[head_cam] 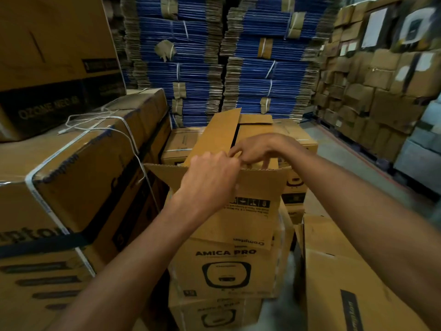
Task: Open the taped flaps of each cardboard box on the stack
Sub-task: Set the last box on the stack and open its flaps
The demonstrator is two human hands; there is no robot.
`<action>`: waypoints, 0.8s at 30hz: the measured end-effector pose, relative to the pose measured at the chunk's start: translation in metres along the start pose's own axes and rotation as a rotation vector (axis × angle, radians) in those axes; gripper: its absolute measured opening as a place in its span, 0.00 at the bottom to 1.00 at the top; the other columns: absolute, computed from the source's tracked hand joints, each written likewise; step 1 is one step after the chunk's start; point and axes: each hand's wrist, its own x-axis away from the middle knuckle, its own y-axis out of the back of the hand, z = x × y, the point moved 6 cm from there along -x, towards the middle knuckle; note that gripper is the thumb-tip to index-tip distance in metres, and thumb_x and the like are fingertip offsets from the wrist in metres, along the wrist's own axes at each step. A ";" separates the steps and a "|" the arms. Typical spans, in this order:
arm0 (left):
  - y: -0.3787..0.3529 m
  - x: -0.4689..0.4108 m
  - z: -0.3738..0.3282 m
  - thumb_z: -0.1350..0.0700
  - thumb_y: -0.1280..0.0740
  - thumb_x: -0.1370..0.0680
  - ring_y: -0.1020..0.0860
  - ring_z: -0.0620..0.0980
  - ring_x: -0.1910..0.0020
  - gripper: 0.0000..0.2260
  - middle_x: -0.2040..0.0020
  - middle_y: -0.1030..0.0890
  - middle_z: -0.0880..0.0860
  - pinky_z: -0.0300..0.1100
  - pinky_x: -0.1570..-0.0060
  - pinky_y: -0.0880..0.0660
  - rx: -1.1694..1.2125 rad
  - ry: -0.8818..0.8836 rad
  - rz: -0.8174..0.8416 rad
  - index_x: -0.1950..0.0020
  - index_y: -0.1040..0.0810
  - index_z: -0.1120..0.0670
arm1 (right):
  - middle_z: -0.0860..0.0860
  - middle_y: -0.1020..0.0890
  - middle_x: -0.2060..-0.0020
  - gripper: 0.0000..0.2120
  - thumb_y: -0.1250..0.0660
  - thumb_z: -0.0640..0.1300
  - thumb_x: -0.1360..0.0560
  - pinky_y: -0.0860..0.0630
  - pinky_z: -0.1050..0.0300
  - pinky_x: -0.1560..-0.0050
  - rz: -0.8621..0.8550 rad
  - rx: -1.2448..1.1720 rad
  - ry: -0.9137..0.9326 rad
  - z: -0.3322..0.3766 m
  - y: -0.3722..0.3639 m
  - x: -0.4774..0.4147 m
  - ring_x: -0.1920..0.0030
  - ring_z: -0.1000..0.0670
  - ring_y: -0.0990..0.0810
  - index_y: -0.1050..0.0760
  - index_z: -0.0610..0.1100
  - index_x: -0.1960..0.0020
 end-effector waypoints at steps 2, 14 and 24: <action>-0.006 0.009 0.004 0.49 0.38 0.16 0.22 0.53 0.56 0.12 0.58 0.29 0.51 0.45 0.59 0.32 -0.025 -0.036 0.065 0.38 0.22 0.53 | 0.49 0.28 0.28 0.25 0.36 0.56 0.18 0.23 0.50 0.38 -0.004 0.091 0.069 0.003 -0.013 0.002 0.34 0.46 0.25 0.34 0.53 0.23; -0.075 0.064 0.015 0.35 0.45 0.18 0.44 0.48 0.20 0.31 0.17 0.47 0.52 0.47 0.22 0.43 0.490 -0.214 0.599 0.17 0.46 0.44 | 0.59 0.50 0.18 0.47 0.40 0.78 0.31 0.61 0.43 0.20 -0.274 -0.051 0.103 -0.040 -0.087 0.010 0.18 0.54 0.56 0.51 0.63 0.19; -0.114 -0.027 0.045 0.44 0.35 0.18 0.38 0.55 0.23 0.22 0.20 0.38 0.53 0.56 0.28 0.35 0.377 -0.039 0.285 0.26 0.30 0.48 | 0.59 0.49 0.18 0.44 0.47 0.80 0.30 0.59 0.43 0.20 -0.305 0.010 0.093 -0.040 -0.090 0.016 0.18 0.54 0.54 0.49 0.62 0.19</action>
